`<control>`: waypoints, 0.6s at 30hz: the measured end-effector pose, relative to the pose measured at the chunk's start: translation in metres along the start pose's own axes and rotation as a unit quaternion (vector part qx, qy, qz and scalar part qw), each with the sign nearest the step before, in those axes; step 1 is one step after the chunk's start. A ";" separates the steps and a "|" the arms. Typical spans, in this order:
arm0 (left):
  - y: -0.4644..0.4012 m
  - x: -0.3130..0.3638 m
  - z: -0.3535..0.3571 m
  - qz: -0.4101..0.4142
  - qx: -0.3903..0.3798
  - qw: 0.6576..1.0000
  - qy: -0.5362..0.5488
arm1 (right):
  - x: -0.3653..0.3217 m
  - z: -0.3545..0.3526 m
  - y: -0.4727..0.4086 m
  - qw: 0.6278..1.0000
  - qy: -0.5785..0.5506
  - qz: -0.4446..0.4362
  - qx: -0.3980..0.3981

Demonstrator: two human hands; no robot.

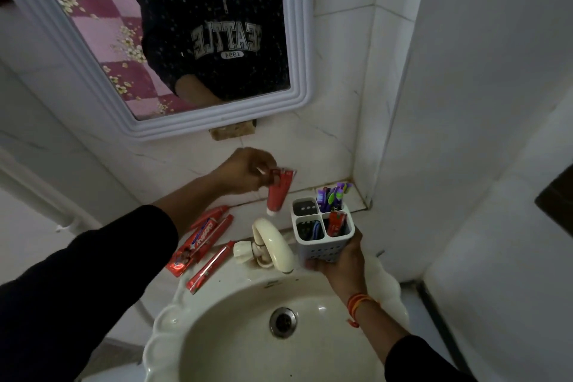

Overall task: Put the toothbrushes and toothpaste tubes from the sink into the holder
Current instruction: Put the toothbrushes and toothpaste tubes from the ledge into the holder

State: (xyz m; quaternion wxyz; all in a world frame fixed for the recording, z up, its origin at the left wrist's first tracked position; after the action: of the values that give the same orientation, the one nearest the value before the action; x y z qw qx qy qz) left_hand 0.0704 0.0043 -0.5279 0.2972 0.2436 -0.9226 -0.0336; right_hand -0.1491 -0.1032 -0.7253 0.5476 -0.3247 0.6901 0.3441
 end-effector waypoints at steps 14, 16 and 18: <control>0.013 0.114 0.036 0.100 0.150 0.983 0.037 | -0.014 -0.003 0.001 0.999 0.002 -0.035 -0.028; 0.009 0.107 0.056 0.055 0.118 0.991 0.033 | -0.015 -0.003 0.001 0.999 0.001 -0.036 -0.035; 0.005 0.102 0.071 0.009 0.064 0.998 0.019 | -0.014 -0.004 0.000 0.999 0.008 -0.034 -0.031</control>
State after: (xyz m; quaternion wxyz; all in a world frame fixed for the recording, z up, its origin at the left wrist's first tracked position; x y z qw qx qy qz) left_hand -0.0435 -0.0450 -0.5310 0.2992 0.2544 -0.9191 0.0331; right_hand -0.1487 -0.1051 -0.7113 0.5429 -0.3677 0.6720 0.3443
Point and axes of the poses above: each hand's wrist, its own y-axis away from the middle knuckle, its own z-axis out of the palm, x = y × z, the point moved 6 cm from there along -y, towards the middle knuckle, and after that the axes turned 12 degrees about -x, right-handed, at the moved point
